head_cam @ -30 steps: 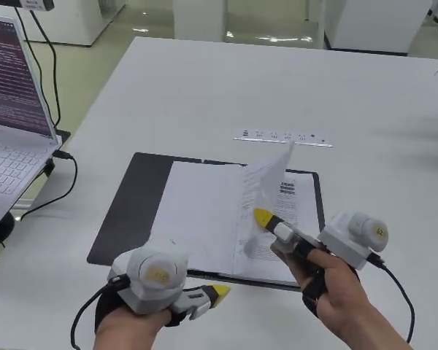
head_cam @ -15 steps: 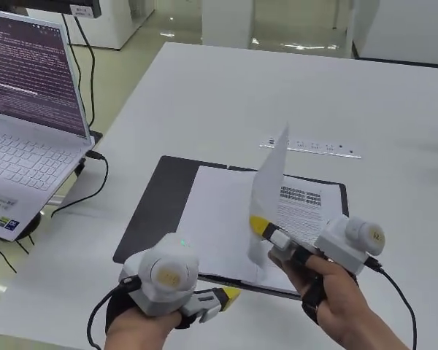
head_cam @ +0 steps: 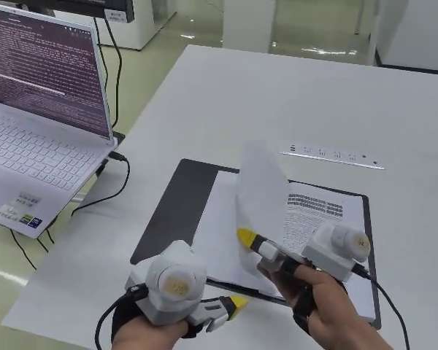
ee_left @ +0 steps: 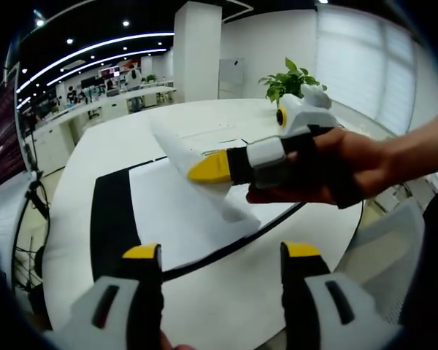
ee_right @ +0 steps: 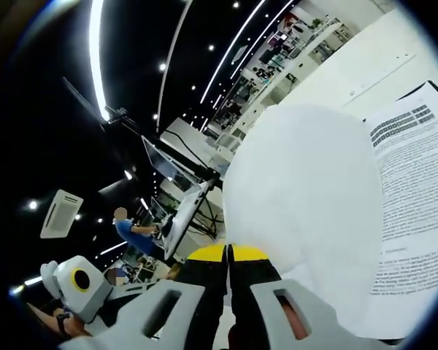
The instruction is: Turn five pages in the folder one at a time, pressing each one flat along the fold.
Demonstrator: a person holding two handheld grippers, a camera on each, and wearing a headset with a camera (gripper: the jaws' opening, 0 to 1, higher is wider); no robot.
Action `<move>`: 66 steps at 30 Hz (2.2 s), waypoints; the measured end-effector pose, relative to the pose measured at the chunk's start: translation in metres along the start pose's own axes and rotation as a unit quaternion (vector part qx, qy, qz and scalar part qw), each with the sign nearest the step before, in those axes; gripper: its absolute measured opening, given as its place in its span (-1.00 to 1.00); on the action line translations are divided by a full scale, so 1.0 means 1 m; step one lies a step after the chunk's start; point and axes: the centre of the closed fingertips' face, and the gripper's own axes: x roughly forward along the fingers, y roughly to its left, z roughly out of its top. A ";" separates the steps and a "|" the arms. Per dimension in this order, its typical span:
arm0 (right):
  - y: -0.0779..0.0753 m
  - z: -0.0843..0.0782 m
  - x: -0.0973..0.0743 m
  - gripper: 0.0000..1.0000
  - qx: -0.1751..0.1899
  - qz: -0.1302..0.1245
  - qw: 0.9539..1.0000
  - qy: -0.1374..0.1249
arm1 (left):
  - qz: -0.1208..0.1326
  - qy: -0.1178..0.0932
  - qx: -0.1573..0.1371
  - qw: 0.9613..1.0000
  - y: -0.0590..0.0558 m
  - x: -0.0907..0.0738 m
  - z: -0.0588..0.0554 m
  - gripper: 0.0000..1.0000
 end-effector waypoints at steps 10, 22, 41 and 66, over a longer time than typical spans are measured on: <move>-0.008 -0.010 0.021 -1.00 0.014 -0.001 1.000 0.019 | 0.012 -0.001 -0.017 1.000 0.012 -0.004 -0.005 0.31; -0.030 -0.037 0.043 -1.00 0.037 -0.026 0.998 0.043 | 0.024 -0.005 -0.045 0.999 0.029 -0.006 -0.009 0.30; -0.067 -0.067 0.070 -0.99 0.064 -0.081 0.992 0.072 | 0.038 -0.009 -0.069 0.997 0.055 -0.014 -0.011 0.28; -0.042 -0.052 0.037 -0.25 0.039 -0.050 0.997 0.038 | 0.025 0.000 -0.080 0.996 0.078 -0.005 -0.021 -0.04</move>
